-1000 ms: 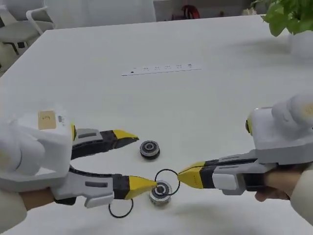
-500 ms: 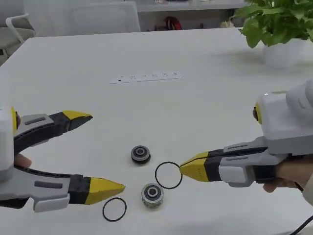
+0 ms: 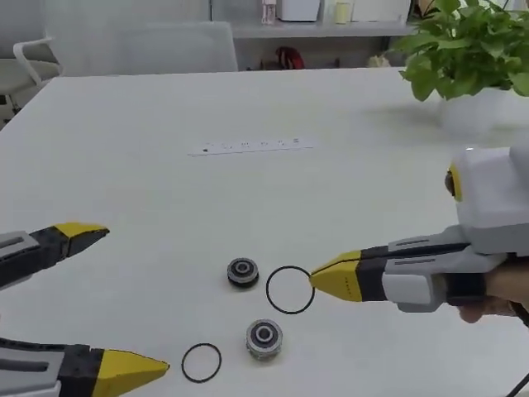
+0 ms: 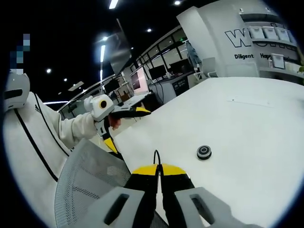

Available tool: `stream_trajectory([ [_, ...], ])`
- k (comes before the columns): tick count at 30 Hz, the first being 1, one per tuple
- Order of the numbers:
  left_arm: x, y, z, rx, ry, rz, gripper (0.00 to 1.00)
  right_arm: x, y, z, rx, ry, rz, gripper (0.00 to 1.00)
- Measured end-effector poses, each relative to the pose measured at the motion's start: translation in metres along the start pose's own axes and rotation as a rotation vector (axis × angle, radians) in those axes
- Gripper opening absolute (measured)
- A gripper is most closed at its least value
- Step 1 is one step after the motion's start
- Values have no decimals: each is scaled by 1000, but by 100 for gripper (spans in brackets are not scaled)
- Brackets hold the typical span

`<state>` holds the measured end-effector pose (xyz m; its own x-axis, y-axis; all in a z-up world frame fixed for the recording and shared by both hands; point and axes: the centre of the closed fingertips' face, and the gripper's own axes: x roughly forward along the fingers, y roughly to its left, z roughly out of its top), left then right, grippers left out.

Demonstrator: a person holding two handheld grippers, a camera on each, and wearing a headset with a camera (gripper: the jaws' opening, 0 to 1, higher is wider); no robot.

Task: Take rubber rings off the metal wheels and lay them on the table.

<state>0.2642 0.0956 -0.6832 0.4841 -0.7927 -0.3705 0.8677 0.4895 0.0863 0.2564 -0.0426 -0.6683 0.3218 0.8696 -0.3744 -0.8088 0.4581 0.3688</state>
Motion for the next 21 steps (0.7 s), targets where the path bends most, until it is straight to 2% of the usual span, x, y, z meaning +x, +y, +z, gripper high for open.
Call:
stream_trajectory([
  [11, -37, 3, -23, -42, 24, 54, 100, 23, 23, 16, -12, -3, 45, 0],
  [20, -56, 8, -37, -48, 31, 91, 100, 49, 31, 9, -24, 58, 57, 0],
  [21, -58, 9, -40, -50, 35, 98, 100, 53, 33, 7, -25, 76, 63, 0],
])
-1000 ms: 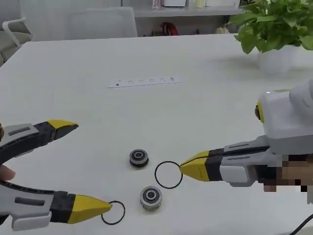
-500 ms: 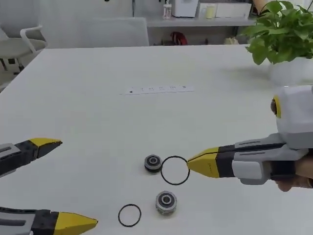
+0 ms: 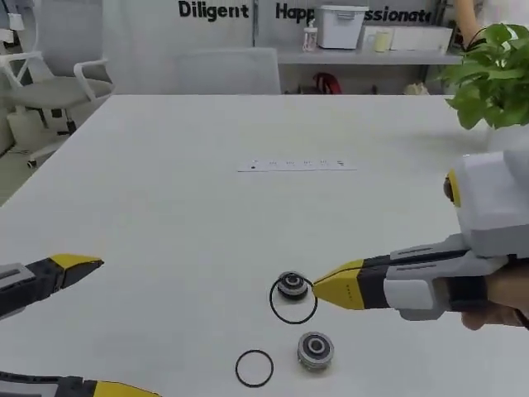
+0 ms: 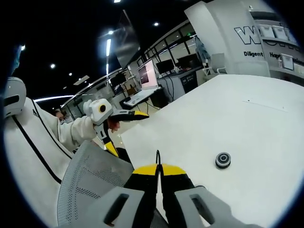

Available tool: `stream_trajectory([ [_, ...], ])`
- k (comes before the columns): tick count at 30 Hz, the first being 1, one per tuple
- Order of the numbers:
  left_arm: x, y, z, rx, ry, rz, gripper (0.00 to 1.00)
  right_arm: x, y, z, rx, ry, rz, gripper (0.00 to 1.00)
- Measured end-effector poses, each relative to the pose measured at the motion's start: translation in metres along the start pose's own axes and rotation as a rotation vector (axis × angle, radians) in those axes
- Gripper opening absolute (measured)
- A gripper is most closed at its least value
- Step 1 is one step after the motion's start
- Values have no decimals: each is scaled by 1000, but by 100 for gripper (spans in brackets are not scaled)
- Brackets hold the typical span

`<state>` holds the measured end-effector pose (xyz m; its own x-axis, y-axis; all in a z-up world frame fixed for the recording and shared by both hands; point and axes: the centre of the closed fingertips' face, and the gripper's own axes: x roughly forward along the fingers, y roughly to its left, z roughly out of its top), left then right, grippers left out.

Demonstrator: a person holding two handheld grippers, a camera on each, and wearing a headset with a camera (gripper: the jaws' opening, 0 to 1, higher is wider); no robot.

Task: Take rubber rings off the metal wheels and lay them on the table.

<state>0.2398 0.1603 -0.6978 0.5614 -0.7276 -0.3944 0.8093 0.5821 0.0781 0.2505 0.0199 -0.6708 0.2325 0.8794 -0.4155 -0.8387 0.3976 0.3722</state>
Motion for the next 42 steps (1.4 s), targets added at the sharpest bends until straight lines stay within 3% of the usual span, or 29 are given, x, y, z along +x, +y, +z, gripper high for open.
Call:
stream_trajectory([
  [8, -9, 7, -8, -18, 2, 17, 100, 33, 4, -14, 11, 94, 28, 0],
  [17, -9, 10, -14, -30, 0, 22, 100, 62, -13, -42, 34, 199, 28, 0],
  [28, -2, 23, -19, -52, 1, 36, 100, 83, -27, -71, 57, 291, 37, 0],
  [32, 0, 27, -20, -59, 1, 41, 100, 86, -30, -74, 59, 298, 38, 0],
  [42, 4, 23, -24, -67, 17, 29, 100, 88, -47, -84, 71, 318, -8, 0],
])
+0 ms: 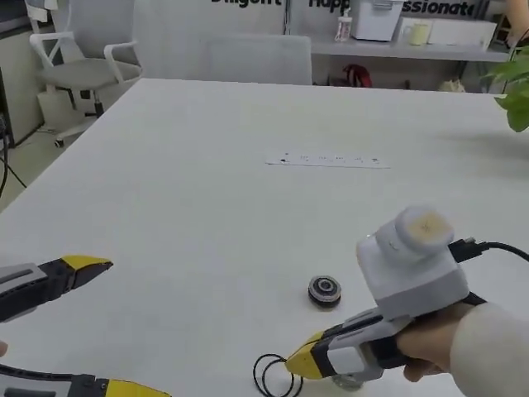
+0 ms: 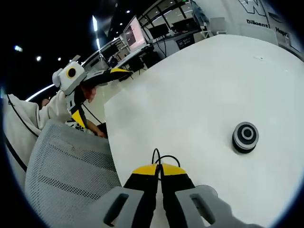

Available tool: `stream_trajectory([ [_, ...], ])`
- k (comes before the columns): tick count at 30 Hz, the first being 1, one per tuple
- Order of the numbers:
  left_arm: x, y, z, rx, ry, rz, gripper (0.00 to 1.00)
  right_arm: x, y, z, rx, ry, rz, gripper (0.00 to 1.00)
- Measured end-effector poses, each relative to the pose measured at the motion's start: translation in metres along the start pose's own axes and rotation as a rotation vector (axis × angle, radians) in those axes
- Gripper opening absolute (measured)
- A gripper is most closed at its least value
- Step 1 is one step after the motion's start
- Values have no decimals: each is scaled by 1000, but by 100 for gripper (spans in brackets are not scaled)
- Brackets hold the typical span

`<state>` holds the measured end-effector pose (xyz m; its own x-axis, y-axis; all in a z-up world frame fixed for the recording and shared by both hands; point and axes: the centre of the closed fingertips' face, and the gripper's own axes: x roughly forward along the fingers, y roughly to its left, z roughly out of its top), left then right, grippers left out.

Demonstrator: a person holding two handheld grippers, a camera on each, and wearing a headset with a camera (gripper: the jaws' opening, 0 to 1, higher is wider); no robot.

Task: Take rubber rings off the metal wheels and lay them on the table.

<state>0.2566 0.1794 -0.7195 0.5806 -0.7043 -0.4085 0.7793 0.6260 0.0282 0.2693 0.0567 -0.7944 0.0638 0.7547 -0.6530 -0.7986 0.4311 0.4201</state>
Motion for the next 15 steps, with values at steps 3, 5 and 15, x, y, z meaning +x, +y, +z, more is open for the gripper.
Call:
stream_trajectory([
  [3, 0, 0, -1, 1, 5, 0, 100, -1, -4, -1, 1, 4, -9, 3],
  [5, 0, 1, -1, 1, 9, 0, 100, -4, -6, 1, 1, -3, -14, 4],
  [15, 5, 0, 5, 16, 17, -12, 100, -31, -30, 30, -5, -129, -78, 7],
])
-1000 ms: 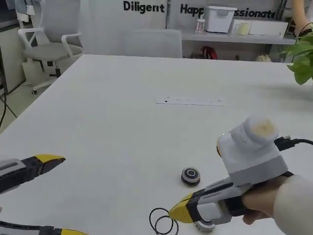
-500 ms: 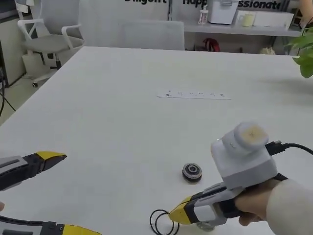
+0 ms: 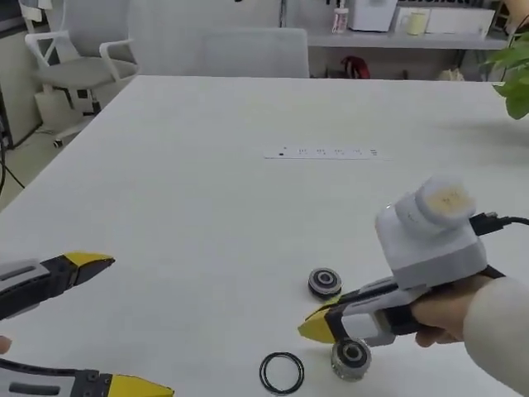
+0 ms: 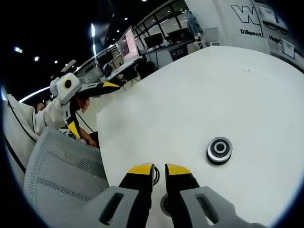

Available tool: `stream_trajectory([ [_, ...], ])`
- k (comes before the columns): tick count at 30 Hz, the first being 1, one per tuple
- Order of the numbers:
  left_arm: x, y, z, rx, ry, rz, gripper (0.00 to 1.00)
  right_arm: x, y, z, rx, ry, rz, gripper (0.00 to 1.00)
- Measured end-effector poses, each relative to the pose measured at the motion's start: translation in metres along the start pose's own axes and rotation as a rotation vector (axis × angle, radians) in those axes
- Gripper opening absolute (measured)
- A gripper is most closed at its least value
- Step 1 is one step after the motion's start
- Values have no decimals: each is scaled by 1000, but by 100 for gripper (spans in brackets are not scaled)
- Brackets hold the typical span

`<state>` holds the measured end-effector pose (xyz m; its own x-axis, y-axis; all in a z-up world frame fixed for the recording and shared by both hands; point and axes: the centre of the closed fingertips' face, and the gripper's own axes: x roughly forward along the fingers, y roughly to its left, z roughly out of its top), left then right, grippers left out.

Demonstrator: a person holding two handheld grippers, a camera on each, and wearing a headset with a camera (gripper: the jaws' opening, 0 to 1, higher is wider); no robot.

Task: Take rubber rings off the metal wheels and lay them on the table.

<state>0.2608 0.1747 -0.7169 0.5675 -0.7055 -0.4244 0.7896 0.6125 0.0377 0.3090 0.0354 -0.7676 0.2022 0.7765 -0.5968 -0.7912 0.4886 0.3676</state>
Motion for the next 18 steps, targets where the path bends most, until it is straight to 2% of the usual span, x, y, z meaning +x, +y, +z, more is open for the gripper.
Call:
stream_trajectory([
  [9, 9, 7, 14, 30, 0, -13, 99, -24, -19, 23, -15, -114, -27, 9],
  [18, 32, 14, 39, 68, -20, -47, 95, -38, -40, 25, -45, -173, -38, 12],
])
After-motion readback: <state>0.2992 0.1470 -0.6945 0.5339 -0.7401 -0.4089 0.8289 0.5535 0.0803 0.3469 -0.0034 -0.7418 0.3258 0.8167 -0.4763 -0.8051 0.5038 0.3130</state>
